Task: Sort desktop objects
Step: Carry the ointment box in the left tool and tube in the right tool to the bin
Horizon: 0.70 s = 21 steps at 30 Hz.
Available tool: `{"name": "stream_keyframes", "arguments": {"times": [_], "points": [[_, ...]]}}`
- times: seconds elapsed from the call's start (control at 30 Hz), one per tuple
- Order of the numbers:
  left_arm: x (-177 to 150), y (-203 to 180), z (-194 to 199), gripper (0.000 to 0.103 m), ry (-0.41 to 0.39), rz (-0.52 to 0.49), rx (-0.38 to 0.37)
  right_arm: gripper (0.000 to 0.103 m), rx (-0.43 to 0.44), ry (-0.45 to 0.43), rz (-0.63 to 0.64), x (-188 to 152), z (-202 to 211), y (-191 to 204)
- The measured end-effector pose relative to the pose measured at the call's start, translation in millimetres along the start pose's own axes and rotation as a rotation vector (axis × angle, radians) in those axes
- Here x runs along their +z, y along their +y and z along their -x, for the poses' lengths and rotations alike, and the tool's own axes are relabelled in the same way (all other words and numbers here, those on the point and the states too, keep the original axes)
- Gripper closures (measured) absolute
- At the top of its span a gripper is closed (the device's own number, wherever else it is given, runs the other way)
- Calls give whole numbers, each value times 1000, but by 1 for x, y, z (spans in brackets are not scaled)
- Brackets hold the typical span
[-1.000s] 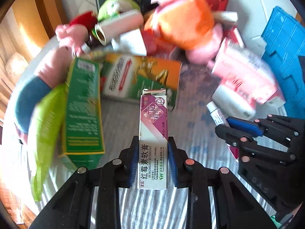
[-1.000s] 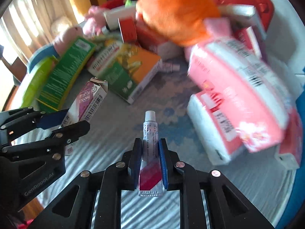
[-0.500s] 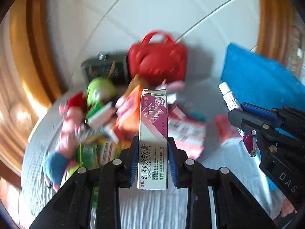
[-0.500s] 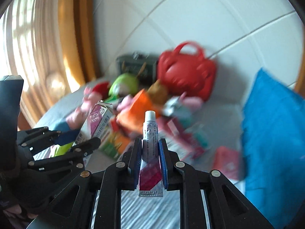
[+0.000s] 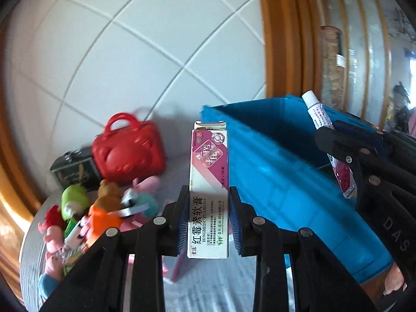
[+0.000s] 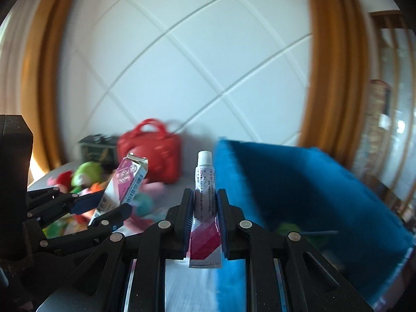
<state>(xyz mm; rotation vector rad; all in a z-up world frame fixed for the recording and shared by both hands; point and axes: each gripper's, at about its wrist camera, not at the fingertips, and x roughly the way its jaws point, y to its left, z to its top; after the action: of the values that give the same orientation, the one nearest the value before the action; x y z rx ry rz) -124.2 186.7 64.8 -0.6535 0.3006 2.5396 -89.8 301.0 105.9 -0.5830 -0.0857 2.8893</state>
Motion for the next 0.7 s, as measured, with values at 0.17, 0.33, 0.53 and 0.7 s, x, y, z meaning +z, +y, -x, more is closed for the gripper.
{"name": "stream_keyframes", "arguments": {"times": [0.17,0.33,0.53,0.7], "points": [[26,-56,-11,75,-8,-48,-59,85,-115,-4,-31,2,11,-63],[43,-118,-18,75,23,-106,-72,85,-210,47,-54,-2,8,-126],[53,-180,-38,75,171,-135,-190,85,-270,180,-78,-29,-10,-186],[50,-218,-58,75,300,-161,-255,85,-271,252,-112,-52,-23,-216]]}}
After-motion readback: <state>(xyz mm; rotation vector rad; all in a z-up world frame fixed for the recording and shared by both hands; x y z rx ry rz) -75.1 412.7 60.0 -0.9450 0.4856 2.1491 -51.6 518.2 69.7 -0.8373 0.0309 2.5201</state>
